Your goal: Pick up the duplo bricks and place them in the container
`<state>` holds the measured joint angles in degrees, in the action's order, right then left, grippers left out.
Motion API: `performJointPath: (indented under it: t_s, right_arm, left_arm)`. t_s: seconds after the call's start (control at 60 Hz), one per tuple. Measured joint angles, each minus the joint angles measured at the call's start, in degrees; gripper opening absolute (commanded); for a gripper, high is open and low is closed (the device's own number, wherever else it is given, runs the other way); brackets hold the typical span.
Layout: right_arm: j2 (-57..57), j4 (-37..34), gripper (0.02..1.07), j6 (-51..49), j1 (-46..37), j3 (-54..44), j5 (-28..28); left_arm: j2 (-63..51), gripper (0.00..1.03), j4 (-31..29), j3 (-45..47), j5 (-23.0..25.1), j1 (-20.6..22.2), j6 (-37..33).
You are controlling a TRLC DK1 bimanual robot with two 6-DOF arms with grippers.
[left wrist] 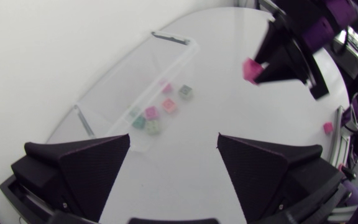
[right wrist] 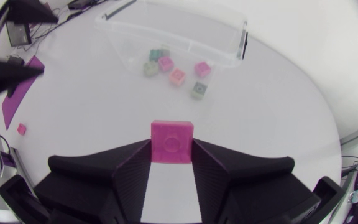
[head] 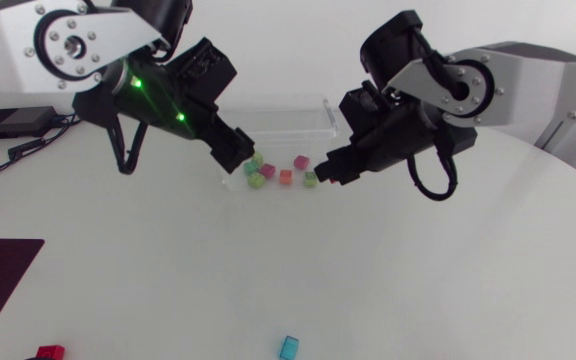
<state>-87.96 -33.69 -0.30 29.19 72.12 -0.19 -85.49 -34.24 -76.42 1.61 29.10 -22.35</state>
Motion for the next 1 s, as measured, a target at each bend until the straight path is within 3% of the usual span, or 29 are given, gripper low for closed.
performJointPath:
  t_s: [0.417,0.8,0.85,0.95,1.0]
  right_arm:
    - [-6.2,11.6,0.37,-0.2,-3.9,7.0,-0.9]
    - [-18.3,15.7,0.39,-0.2,-4.2,18.2,-1.5]
    - [-19.8,15.8,0.49,-0.2,-4.3,19.5,-1.5]
    - [-22.7,15.9,1.01,-0.2,-4.9,22.2,-1.5]
    - [-23.9,15.9,1.03,-0.2,-5.4,23.0,-1.6]
  left_arm:
    - [8.8,0.99,0.9,21.3,10.4,5.6,-12.7]
    - [8.9,0.99,4.7,28.1,13.6,11.1,-18.5]
    - [8.9,0.98,5.0,28.7,14.3,11.2,-18.9]
    - [8.8,0.98,5.4,29.7,15.1,11.2,-20.0]
    - [8.7,0.98,5.5,30.1,15.4,11.3,-20.2]
